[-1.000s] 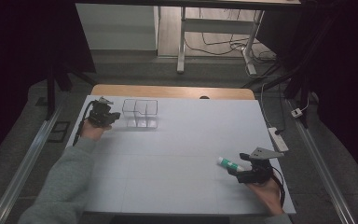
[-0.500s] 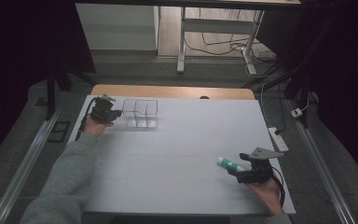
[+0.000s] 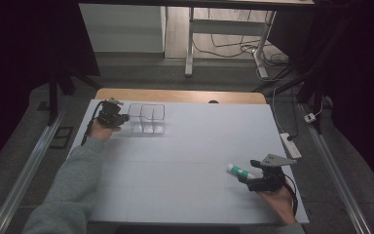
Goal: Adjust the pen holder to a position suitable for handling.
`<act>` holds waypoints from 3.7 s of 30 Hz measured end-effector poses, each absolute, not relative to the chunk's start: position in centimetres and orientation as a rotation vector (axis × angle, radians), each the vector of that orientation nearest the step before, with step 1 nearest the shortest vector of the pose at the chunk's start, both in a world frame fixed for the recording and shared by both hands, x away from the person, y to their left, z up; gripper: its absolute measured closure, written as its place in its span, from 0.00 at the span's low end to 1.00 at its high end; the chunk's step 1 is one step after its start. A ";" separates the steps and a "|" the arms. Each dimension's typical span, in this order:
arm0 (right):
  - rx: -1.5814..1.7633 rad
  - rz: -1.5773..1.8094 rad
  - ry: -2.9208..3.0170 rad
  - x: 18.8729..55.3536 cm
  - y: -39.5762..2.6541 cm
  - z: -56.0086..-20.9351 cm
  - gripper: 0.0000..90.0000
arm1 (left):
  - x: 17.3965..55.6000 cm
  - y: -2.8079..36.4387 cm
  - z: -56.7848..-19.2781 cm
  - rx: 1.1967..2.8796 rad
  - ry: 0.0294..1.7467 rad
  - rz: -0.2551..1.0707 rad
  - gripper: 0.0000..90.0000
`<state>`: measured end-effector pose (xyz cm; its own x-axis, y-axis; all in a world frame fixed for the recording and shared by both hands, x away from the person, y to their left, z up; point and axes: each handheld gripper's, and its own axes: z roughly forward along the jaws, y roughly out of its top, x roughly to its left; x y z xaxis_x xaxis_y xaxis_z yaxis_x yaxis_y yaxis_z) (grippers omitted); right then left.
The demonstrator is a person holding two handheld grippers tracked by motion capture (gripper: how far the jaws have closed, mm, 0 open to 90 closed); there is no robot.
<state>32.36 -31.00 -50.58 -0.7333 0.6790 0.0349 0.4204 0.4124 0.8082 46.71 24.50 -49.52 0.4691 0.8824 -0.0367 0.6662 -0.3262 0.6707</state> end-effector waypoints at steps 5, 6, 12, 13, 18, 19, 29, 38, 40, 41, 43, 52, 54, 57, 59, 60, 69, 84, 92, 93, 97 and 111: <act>0.957 1.227 2.374 32.4 -31.0 -50.6 0.17 | 46.7 24.2 -49.5 2.099 1.267 0.439 0.99; 0.957 1.227 2.374 32.4 -31.0 -50.6 0.17 | 46.7 24.2 -49.5 2.099 1.267 0.439 0.99; 0.959 1.232 2.376 32.4 -31.0 -50.6 0.17 | 46.8 23.3 -49.4 2.116 1.240 0.433 0.99; 0.959 1.232 2.376 32.4 -31.0 -50.6 0.17 | 46.9 23.2 -49.3 2.118 1.235 0.432 0.99; 0.957 1.236 2.379 32.4 -31.0 -50.7 0.17 | 46.9 22.4 -49.1 2.123 1.214 0.422 0.99; 0.956 1.237 2.379 32.4 -31.0 -50.7 0.17 | 46.9 22.2 -49.1 2.122 1.212 0.419 0.99; 0.949 1.234 2.384 32.4 -30.9 -50.7 0.17 | 47.1 20.8 -49.1 2.122 1.185 0.399 0.99; 0.948 1.236 2.388 32.4 -30.9 -50.7 0.17 | 47.3 19.3 -49.0 2.128 1.160 0.393 0.99; 0.947 1.229 2.390 32.5 -30.9 -50.7 0.17 | 47.4 19.1 -49.0 2.131 1.154 0.391 0.99; 0.946 1.229 2.391 32.5 -30.9 -50.7 0.17 | 47.4 18.9 -48.9 2.132 1.149 0.390 0.99; 0.946 1.228 2.392 32.5 -30.9 -50.7 0.17 | 47.7 18.3 -48.8 2.132 1.138 0.385 0.99; 0.946 1.230 2.392 32.4 -30.9 -50.8 0.17 | 48.3 16.3 -48.6 2.135 1.116 0.377 0.99; 0.944 1.215 2.397 32.5 -30.9 -50.8 0.17 | 48.5 16.0 -48.5 2.134 1.114 0.378 0.99; 0.943 1.215 2.397 32.4 -30.9 -50.8 0.17 | 48.7 15.5 -48.5 2.137 1.109 0.377 0.99; 0.942 1.213 2.396 32.4 -30.9 -50.7 0.17 | 48.8 15.3 -48.5 2.140 1.107 0.376 0.99; 0.946 1.215 2.397 32.4 -30.9 -50.8 0.17 | 48.9 15.0 -48.6 2.136 1.110 0.367 0.99; 0.947 1.209 2.397 32.5 -30.9 -50.8 0.17 | 48.9 13.9 -48.7 2.152 1.080 0.355 0.99; 0.953 1.205 2.398 32.5 -30.9 -50.8 0.17 | 49.1 13.2 -48.7 2.164 1.054 0.352 0.98; 0.952 1.217 2.387 32.4 -31.0 -50.7 0.17 | 47.3 14.5 -47.8 2.145 1.019 0.365 0.98; 0.952 1.217 2.387 32.4 -31.0 -50.7 0.17 | 47.3 14.5 -47.8 2.145 1.019 0.365 0.98; 0.952 1.222 2.387 32.4 -30.9 -50.7 0.17 | 45.8 15.4 -47.7 2.144 1.001 0.380 0.98; 0.958 1.229 2.379 32.4 -31.0 -50.7 0.17 | 38.5 18.2 -47.4 2.116 0.963 0.401 0.55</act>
<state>32.40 -31.02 -50.67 -0.7340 0.6780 0.0392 0.4242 0.4126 0.8061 38.50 18.18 -47.40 0.6659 0.7455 -0.0271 0.5058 -0.4245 0.7510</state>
